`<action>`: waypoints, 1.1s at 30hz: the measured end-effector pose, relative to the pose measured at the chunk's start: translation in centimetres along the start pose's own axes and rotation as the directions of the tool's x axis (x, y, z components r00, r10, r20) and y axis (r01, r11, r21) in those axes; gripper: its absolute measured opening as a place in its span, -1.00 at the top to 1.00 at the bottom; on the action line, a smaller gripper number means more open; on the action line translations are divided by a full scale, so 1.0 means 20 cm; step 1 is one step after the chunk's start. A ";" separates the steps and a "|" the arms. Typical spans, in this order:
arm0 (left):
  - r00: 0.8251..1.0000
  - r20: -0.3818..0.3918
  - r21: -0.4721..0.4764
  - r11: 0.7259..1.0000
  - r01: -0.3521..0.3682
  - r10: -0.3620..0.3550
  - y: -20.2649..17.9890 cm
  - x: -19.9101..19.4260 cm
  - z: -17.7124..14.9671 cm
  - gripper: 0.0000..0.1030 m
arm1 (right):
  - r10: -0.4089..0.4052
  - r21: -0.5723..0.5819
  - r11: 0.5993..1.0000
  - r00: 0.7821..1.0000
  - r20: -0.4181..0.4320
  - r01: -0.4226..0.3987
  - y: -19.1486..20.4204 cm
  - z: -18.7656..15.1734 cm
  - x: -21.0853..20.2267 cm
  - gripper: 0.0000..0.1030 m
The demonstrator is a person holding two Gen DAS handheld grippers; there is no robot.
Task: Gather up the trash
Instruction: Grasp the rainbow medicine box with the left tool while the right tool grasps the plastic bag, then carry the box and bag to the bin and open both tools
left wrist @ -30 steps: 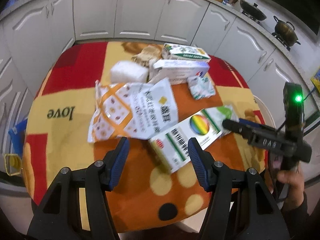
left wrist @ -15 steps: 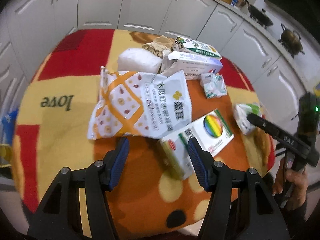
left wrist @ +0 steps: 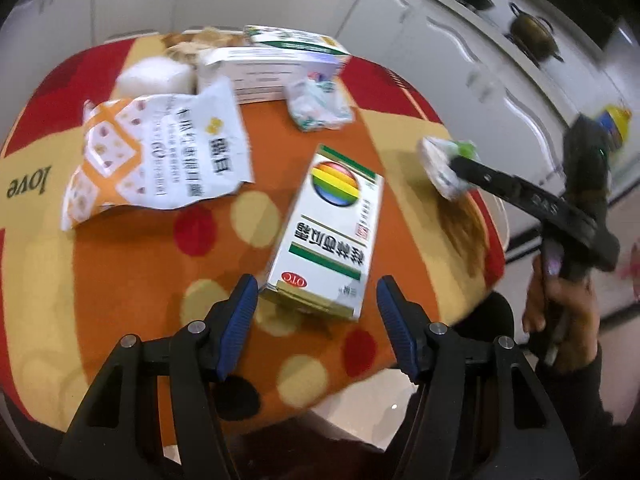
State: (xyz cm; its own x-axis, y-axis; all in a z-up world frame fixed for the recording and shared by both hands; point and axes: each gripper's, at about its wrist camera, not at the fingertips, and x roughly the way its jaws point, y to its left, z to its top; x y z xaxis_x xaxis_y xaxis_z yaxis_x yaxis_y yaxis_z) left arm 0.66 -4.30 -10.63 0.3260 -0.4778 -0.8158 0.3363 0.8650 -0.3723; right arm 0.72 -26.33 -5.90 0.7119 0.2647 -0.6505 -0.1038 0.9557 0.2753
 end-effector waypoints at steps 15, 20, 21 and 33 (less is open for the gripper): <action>0.975 0.023 0.173 0.960 -0.221 0.220 -0.19 0.23 0.15 -0.17 | -0.035 -0.003 0.999 0.999 0.019 0.035 -0.04 -0.04 -0.07 0.25; 0.987 0.034 0.178 0.971 -0.161 0.157 -0.26 0.23 0.20 0.00 | -0.078 -0.005 0.997 0.996 0.034 0.078 -0.10 -0.05 -0.12 0.25; 0.990 0.041 0.180 0.973 -0.143 0.138 -0.29 0.22 0.22 0.00 | -0.086 -0.004 0.996 0.995 0.040 0.087 -0.11 -0.05 -0.13 0.25; 0.998 0.050 0.260 0.966 0.010 -0.024 -0.78 0.34 0.44 0.02 | -0.232 0.080 0.971 0.969 0.086 0.225 -0.46 -0.06 -0.33 0.25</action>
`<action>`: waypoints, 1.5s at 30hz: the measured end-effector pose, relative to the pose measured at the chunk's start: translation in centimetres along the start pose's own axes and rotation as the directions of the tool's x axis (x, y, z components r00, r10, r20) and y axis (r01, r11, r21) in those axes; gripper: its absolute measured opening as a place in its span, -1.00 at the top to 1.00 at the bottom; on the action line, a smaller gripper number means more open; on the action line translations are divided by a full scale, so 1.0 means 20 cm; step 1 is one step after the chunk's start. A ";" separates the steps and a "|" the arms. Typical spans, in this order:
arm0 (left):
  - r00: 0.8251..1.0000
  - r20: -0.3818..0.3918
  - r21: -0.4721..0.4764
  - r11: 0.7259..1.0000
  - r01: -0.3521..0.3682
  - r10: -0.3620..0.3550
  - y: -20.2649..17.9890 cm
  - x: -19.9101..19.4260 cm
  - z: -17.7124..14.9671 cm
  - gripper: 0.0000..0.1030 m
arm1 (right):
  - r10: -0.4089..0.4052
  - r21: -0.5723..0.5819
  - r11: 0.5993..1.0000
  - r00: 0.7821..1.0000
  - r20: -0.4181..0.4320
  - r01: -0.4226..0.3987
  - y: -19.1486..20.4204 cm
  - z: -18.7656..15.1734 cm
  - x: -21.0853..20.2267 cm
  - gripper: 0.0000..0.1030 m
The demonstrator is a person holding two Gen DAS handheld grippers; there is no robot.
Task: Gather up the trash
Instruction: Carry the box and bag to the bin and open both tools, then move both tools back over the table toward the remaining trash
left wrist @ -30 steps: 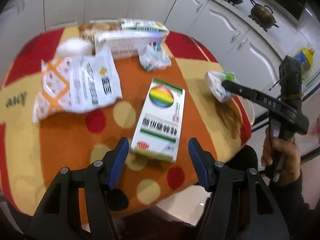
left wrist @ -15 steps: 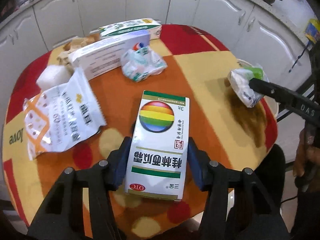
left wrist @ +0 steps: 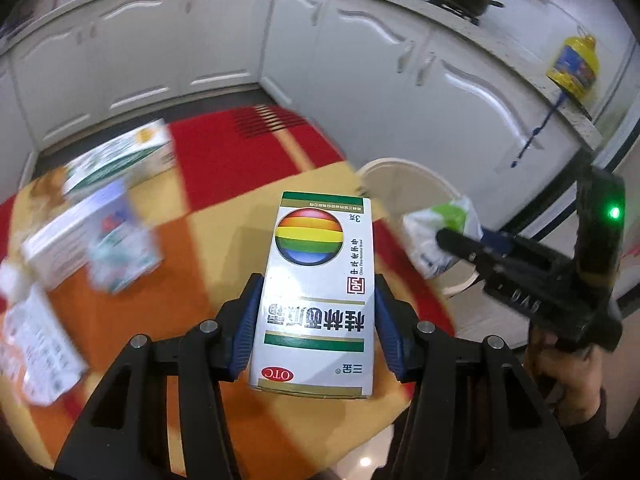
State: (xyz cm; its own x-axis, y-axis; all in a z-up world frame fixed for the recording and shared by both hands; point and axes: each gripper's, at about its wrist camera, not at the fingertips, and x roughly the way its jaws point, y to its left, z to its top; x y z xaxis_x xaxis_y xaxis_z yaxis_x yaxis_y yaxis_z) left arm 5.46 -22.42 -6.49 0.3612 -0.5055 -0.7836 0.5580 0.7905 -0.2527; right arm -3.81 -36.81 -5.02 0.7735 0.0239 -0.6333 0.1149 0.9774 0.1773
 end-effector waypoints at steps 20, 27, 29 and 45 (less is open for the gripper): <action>0.989 -0.095 0.020 0.993 0.119 -0.116 -0.42 0.54 0.30 0.03 | -0.199 0.128 0.970 0.977 -0.076 0.207 -0.56 -0.07 0.10 0.19; 0.987 -0.094 0.011 0.991 0.131 -0.130 -0.41 0.55 0.30 -0.31 | -0.229 0.155 0.958 0.969 -0.096 0.242 -0.60 -0.07 0.13 -0.33; 0.989 -0.090 0.012 0.992 0.122 -0.120 -0.40 0.54 0.29 -0.31 | -0.220 0.161 0.959 0.970 -0.101 0.234 -0.59 -0.07 0.14 -0.33; 0.999 0.007 0.023 0.998 -0.050 0.050 -0.25 0.35 0.20 -0.31 | -0.182 0.127 0.973 0.980 -0.085 0.192 -0.43 -0.06 0.10 -0.33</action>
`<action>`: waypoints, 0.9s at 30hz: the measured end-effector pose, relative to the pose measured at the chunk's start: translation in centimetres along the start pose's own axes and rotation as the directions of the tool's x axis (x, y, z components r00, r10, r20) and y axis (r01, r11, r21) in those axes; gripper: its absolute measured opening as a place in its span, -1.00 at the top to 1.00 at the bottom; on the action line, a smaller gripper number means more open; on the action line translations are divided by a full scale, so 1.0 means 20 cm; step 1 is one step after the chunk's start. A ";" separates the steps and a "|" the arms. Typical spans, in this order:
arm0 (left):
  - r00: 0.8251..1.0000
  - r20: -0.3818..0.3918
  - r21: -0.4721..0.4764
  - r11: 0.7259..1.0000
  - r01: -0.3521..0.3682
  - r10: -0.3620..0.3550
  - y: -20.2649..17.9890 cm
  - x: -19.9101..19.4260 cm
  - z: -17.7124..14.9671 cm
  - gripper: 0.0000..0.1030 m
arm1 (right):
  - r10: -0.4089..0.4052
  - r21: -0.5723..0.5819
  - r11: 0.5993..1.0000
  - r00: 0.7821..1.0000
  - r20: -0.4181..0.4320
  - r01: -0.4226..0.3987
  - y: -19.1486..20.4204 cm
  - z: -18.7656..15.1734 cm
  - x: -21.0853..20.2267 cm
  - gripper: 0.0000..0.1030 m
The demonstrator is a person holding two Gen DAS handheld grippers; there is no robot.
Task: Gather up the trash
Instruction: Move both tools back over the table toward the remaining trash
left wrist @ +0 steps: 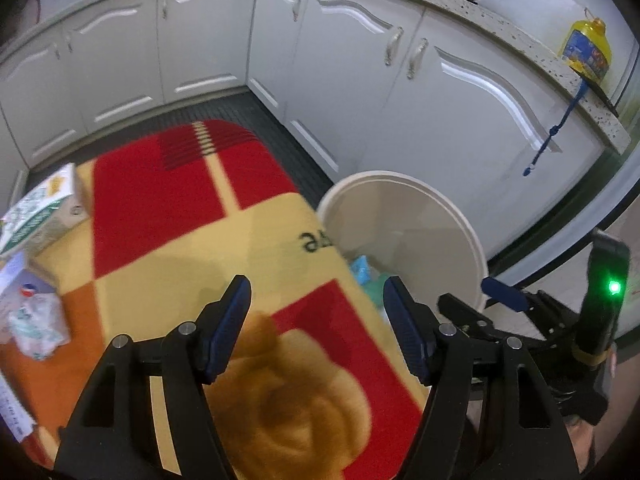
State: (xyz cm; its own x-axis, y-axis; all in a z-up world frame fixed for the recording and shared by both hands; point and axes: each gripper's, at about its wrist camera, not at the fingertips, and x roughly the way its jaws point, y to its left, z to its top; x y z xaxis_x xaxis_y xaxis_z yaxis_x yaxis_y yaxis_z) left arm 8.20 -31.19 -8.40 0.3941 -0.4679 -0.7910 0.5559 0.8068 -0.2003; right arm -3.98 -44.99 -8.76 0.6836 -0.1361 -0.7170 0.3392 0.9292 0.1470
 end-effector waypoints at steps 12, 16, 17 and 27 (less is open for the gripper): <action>0.991 0.065 -0.024 0.993 -0.112 0.114 0.19 -0.20 -0.12 -0.31 | 0.066 -0.072 0.995 0.998 0.024 -0.064 0.27 0.00 -0.09 -0.33; 0.985 0.079 -0.039 0.988 -0.150 0.153 0.27 -0.28 -0.17 -0.31 | 0.092 -0.107 0.990 0.995 0.026 -0.089 0.39 -0.01 -0.11 -0.34; 0.983 0.082 -0.045 0.986 -0.160 0.163 0.30 -0.30 -0.19 -0.31 | 0.100 -0.114 0.989 0.995 0.025 -0.096 0.42 -0.01 -0.11 -0.34; 0.971 0.089 -0.127 0.970 -0.209 0.221 0.55 -0.48 -0.33 -0.31 | 0.161 -0.203 0.967 0.987 0.005 -0.156 0.71 -0.04 -0.14 -0.35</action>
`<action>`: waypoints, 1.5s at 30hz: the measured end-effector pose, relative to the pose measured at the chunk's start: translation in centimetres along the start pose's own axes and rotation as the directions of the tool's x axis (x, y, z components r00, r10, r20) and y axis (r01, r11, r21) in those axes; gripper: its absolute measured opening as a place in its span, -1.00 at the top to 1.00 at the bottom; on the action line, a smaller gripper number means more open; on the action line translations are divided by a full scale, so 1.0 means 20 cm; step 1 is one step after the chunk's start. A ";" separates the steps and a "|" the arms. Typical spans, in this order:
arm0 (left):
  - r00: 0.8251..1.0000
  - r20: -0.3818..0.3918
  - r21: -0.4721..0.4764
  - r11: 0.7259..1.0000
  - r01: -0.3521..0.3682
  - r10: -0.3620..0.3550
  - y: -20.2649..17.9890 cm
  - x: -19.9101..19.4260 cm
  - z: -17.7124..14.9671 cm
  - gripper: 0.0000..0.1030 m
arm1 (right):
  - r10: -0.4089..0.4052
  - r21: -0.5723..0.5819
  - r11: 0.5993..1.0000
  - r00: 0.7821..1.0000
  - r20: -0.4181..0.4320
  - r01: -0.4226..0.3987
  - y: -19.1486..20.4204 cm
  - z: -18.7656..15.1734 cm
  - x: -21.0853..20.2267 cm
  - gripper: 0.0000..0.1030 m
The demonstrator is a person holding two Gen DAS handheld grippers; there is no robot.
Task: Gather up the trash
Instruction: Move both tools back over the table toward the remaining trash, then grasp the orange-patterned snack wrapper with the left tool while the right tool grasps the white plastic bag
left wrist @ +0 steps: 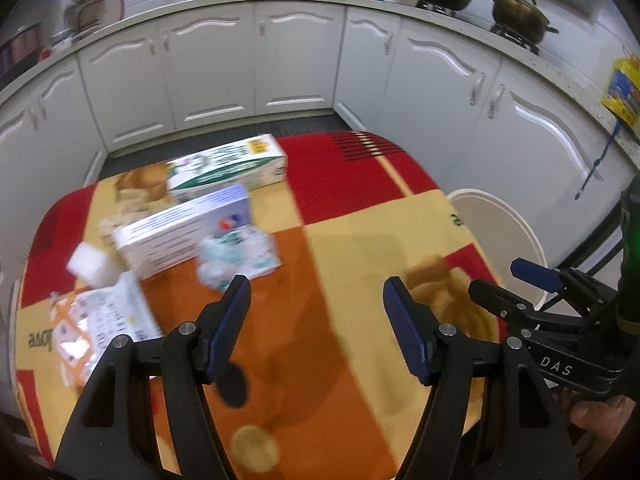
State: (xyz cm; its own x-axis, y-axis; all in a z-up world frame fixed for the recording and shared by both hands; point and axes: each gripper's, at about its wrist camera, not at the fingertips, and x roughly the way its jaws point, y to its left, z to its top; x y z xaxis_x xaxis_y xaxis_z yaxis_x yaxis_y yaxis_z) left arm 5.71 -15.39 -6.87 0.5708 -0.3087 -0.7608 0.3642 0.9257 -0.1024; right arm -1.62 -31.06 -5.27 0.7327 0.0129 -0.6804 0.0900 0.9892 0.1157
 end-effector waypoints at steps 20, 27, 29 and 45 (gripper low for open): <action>1.000 -0.020 -0.273 0.962 0.002 -0.008 0.81 -0.30 -0.27 -0.32 | 0.143 -0.113 0.982 0.987 -0.069 -0.150 0.47 0.02 0.13 -0.46; 0.999 -0.025 -0.404 0.914 0.030 -0.043 1.06 -0.26 -0.32 -0.32 | 0.220 -0.126 0.965 0.970 -0.104 -0.232 0.65 0.09 0.28 -0.46; 0.998 -0.017 -0.425 0.904 0.042 -0.054 1.10 -0.23 -0.32 -0.33 | 0.225 -0.134 0.961 0.967 -0.115 -0.240 0.70 0.12 0.33 -0.46; 0.991 -0.031 -0.415 0.903 0.107 -0.132 1.14 -0.02 -0.29 0.06 | 0.259 -0.160 0.948 0.959 -0.115 -0.276 0.90 0.24 0.61 -0.25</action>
State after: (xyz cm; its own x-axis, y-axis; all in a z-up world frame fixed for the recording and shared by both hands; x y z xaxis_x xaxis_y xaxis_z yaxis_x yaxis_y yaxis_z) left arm 9.59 7.01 -12.61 0.4945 -0.4209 -0.7605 0.0844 0.8941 -0.4399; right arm 12.20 -13.77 -7.94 0.6484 0.2858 -0.7056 -0.2247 0.9574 0.1813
